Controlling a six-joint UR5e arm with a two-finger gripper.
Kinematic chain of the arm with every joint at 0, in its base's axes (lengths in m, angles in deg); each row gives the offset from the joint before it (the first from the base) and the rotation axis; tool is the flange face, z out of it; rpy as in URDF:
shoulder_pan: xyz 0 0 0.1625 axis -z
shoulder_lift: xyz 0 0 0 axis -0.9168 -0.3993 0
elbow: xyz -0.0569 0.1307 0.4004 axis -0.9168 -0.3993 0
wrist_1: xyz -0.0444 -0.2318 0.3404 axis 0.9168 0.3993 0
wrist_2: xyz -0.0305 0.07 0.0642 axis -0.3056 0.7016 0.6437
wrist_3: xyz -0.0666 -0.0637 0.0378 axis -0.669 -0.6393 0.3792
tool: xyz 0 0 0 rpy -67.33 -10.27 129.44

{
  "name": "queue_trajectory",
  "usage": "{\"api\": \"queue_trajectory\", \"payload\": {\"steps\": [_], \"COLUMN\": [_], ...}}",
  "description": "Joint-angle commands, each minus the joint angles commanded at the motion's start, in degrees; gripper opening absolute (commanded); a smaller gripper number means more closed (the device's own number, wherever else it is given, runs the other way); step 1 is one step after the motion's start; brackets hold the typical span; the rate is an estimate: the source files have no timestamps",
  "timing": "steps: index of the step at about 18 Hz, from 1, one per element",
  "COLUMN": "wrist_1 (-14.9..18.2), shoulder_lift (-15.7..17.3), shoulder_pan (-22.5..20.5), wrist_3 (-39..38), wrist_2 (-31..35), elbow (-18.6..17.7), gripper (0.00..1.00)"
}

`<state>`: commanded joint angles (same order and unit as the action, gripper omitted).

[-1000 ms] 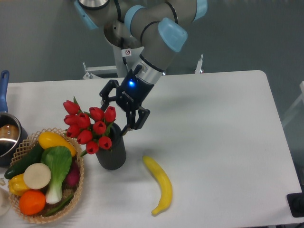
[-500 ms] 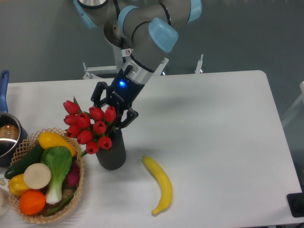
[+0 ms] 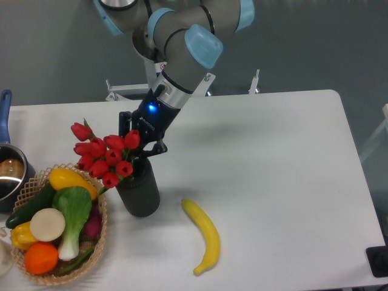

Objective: Pick up the flowers from the vase
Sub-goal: 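Lift the gripped tulips up out of the black vase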

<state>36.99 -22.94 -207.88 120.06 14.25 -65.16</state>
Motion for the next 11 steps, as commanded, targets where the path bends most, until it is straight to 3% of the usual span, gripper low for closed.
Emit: {"api": "queue_trajectory", "payload": {"steps": [6,11], "wrist_1": [0.00,0.00], "shoulder_lift": [1.49,2.02], "shoulder_pan": [-0.79,-2.02], "wrist_3": [-1.49,-8.24], "wrist_2": [-1.23,-3.59], "elbow": [1.49,5.27], "gripper": [0.00,0.00]}}
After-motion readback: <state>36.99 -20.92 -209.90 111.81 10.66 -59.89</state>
